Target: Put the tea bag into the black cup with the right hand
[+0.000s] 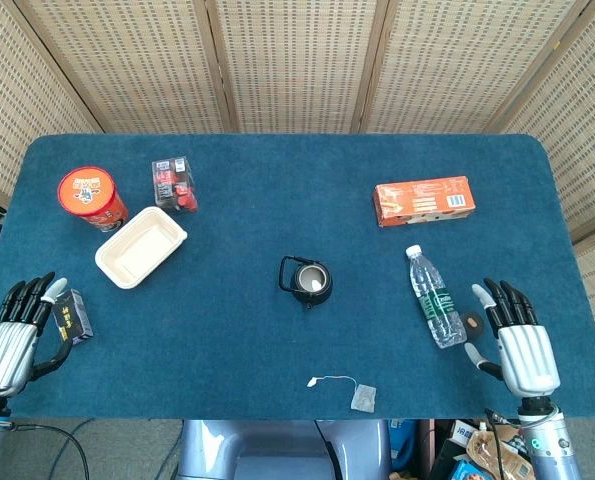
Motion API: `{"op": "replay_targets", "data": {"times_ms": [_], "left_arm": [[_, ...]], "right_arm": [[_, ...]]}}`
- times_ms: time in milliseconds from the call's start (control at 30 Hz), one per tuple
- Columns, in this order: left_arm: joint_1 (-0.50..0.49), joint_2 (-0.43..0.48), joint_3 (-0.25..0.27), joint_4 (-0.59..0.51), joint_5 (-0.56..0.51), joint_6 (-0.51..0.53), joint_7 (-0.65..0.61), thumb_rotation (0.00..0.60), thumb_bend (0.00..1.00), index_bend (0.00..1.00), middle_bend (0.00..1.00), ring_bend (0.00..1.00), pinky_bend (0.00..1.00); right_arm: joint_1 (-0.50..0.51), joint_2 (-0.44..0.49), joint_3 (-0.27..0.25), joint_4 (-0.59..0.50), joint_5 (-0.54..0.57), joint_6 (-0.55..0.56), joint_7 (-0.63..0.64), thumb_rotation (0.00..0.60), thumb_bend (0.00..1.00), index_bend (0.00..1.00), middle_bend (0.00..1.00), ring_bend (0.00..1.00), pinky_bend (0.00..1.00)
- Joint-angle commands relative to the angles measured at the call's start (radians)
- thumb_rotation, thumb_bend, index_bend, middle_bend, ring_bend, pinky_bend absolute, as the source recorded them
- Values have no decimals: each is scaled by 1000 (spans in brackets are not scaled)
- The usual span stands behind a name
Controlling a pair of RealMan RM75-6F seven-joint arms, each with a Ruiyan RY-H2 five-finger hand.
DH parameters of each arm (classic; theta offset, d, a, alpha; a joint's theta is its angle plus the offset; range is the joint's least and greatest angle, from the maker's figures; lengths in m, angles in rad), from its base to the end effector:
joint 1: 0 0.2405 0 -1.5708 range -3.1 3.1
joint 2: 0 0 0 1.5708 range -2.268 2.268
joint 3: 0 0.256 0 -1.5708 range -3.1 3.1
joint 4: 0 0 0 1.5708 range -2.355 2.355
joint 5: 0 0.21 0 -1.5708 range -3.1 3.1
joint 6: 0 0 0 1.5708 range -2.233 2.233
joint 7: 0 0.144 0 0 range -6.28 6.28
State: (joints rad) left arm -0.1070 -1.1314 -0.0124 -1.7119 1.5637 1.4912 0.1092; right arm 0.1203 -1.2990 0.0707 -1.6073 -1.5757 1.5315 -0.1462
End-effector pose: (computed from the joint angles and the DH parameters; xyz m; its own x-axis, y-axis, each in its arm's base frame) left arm -0.2797 0.1771 0.1397 0.4002 0.0249 0.9161 0.9128 -0.1001 -0.3960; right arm -0.2721 -0.1928 0.1097 0.3658 0.0766 0.9275 -0.9209 -0.1142 0.3726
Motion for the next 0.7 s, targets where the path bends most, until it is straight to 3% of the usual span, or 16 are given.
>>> {"op": "replay_targets", "data": {"times_ms": [33, 700], "left_arm": [[0, -1, -1, 0, -1, 1, -1, 600, 377, 0, 0, 0, 0], [2, -5, -2, -9, -13, -5, 20, 600, 378, 0, 0, 0, 0]], "right_arm": [[0, 1, 0, -1, -1, 0, -1, 600, 393, 113, 153, 67, 173], [9, 13, -4, 4, -5, -19, 36, 600, 394, 113, 153, 67, 173]]}}
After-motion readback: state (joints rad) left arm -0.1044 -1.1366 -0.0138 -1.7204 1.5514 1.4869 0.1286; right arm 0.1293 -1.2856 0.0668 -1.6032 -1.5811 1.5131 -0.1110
